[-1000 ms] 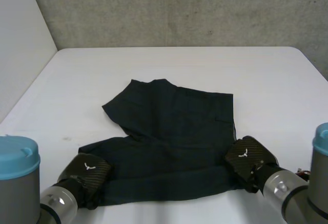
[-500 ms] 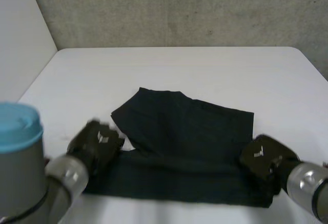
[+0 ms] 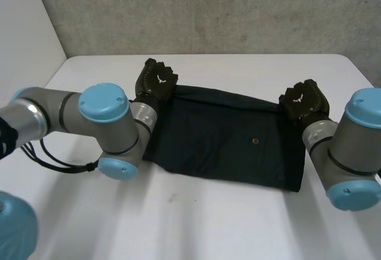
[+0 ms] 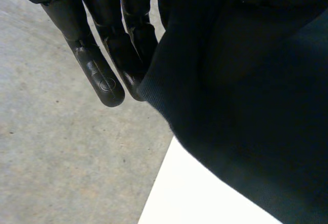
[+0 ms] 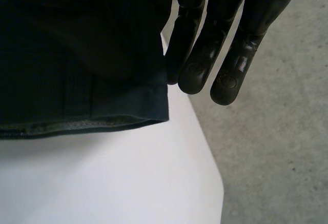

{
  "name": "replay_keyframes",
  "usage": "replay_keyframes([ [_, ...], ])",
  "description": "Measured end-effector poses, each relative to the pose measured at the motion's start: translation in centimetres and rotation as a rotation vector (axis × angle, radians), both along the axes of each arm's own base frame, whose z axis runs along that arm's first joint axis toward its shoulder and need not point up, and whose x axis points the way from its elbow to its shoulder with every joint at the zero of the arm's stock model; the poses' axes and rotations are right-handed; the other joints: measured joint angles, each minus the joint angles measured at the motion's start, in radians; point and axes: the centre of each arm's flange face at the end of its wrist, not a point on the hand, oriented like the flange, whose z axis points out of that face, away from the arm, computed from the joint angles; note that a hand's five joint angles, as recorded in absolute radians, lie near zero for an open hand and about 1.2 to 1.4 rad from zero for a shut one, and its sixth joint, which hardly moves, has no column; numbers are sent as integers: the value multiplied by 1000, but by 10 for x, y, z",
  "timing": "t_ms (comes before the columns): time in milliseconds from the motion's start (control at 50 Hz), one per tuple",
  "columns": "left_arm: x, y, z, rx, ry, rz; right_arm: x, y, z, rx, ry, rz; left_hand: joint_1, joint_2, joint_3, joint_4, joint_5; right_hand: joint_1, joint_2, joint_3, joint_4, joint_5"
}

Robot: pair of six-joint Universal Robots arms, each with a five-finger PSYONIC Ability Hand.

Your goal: Fold the shorts.

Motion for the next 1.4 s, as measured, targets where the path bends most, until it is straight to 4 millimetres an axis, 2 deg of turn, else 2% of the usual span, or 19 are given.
replay_keyframes([
  [60, -4, -8, -13, 14, 11, -11, 7, -17, -12, -52, -10, 19, 0, 0, 0, 0, 11, -6, -4, -5, -4, -4],
  [80, -5, -12, -20, 18, 18, -14, 10, -24, -19, -66, -10, 26, 0, -1, 0, -2, 11, -139, -184, -202, -193, -178],
  [120, -7, -19, -29, 16, 31, -17, 15, -35, -30, -82, -3, 33, -67, -83, -81, -86, -60, -194, -264, -267, -257, -240],
  [140, -8, -20, -31, 16, 34, -17, 16, -37, -34, -84, 1, 34, -67, -83, -81, -86, -60, -423, -529, -531, -518, -502],
  [160, -9, -23, -36, 15, 40, -19, 17, -41, -39, -85, 8, 34, -285, -285, -279, -289, -256, -423, -529, -531, -518, -502],
  [180, -10, -24, -40, 14, 45, -21, 19, -45, -45, -84, 18, 32, -519, -489, -481, -496, -461, -665, -802, -809, -795, -784],
  [200, -10, -24, -42, 14, 47, -23, 20, -46, -46, -82, 22, 31, -519, -489, -481, -496, -461, -665, -802, -809, -795, -784],
  [220, -11, -24, -46, 15, 49, -26, 21, -47, -50, -74, 32, 29, -855, -833, -823, -832, -790, -768, -937, -976, -948, -934],
  [280, -11, -20, -50, 19, 51, -33, 23, -45, -48, -52, 34, 25, -929, -980, -973, -990, -937, -773, -952, -996, -957, -940],
  [380, -8, -11, -38, 14, 59, -39, 22, -32, -24, -14, -27, 17, -929, -990, -979, -993, -938, -773, -952, -996, -957, -941],
  [460, 3, 4, -14, 31, 90, -37, 15, -8, 7, 77, -171, 12, -929, -992, -979, -993, -938, -773, -952, -996, -957, -944],
  [520, 13, 15, -2, 81, 123, -31, 10, 9, 14, 170, -247, 14, -929, -992, -979, -993, -938, -773, -952, -996, -957, -944],
  [700, 52, 49, 12, 392, 273, 31, -10, 57, -13, 550, -400, -26, -929, -992, -979, -993, -938, -773, -952, -996, -957, -944],
  [860, 67, 72, 9, 553, 392, 68, -20, 60, -34, 555, -407, -50, -929, -992, -979, -993, -938, -647, -799, -826, -815, -805],
  [900, 68, 74, 8, 561, 404, 71, -20, 59, -37, 538, -398, -51, -929, -992, -979, -993, -938, -518, -638, -666, -654, -657],
  [960, 70, 76, 5, 560, 418, 74, -21, 55, -42, 495, -361, -59, -929, -992, -979, -993, -938, -204, -142, -192, -158, -197],
  [1040, 71, 74, 4, 549, 424, 78, -24, 51, -45, 450, -302, -75, -929, -992, -979, -993, -938, -127, -56, -69, -18, -88],
  [1260, 80, 67, 16, 509, 445, 95, -47, 40, -7, 263, -80, -97, -929, -992, -979, -993, -938, -72, -29, -47, 0, -73],
  [1400, 81, 69, 24, 493, 455, 91, -59, 29, 22, 146, 217, -39, -929, -992, -979, -993, -938, -41, -12, -45, 0, -67],
])
